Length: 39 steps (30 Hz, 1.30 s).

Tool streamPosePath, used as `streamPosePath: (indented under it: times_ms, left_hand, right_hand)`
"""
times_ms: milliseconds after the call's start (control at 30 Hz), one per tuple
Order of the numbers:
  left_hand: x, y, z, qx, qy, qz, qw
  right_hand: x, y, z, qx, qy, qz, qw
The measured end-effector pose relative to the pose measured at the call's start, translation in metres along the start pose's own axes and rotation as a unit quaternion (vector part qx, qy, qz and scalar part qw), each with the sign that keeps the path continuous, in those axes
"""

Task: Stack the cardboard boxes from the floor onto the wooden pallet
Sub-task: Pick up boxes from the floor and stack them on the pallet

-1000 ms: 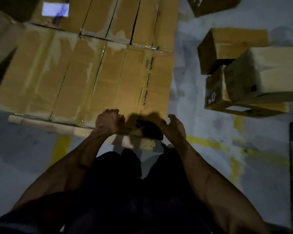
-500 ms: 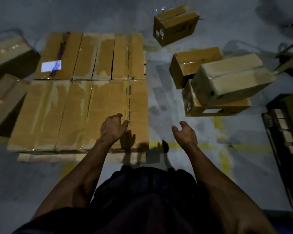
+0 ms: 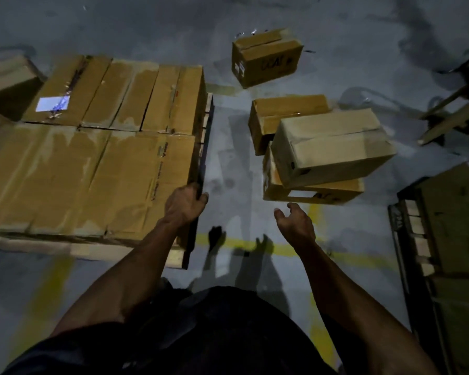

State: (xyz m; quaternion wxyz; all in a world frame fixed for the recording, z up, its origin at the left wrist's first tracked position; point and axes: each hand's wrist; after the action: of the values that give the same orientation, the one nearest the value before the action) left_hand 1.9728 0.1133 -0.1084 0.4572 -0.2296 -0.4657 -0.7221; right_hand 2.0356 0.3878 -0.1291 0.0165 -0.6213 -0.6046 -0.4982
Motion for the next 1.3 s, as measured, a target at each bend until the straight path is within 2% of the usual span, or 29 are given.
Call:
streamPosePath:
  times_ms: [367, 633, 700, 833, 967, 1100, 1233, 1300]
  left_hand:
    - [-0.025, -0.097, 0.153, -0.075, -0.052, -0.073, 0.993]
    - [-0.032, -0.246, 0.258, -0.141, -0.089, -0.099, 0.981]
    - [-0.031, -0.289, 0.282, -0.147, -0.094, -0.114, 0.978]
    - [-0.022, -0.358, 0.333, -0.124, -0.112, -0.132, 0.977]
    - [-0.020, -0.404, 0.374, -0.112, -0.095, -0.151, 0.978]
    - [-0.035, -0.438, 0.391, -0.067, -0.073, -0.152, 0.983]
    - [-0.063, -0.451, 0.396, 0.007, -0.034, -0.142, 0.989]
    - [-0.075, -0.447, 0.400, 0.055, 0.002, -0.119, 0.991]
  right_hand:
    - [0.109, -0.054, 0.046, -0.050, -0.060, 0.047, 0.996]
    - [0.178, -0.154, 0.049, -0.088, -0.098, 0.042, 0.990]
    - [0.198, -0.181, 0.047, -0.105, -0.137, 0.048, 0.984]
    - [0.231, -0.228, 0.041, -0.120, -0.211, 0.072, 0.967]
    - [0.258, -0.274, 0.041, -0.142, -0.213, 0.051, 0.965]
    - [0.280, -0.326, 0.051, -0.127, -0.162, 0.029, 0.978]
    - [0.311, -0.390, 0.070, -0.100, -0.068, -0.050, 0.991]
    - [0.325, -0.418, 0.077, -0.059, -0.016, -0.075, 0.995]
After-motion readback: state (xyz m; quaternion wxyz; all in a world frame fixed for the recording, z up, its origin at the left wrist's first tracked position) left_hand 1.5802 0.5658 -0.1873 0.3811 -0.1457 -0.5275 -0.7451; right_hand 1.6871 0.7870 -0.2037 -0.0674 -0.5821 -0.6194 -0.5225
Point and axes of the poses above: each hand's wrist, its own y-axis away from the middle knuckle, its own x-axis out of the back of the hand, z = x × y, and after that the axes turned 10 degrees about -z, right-handed
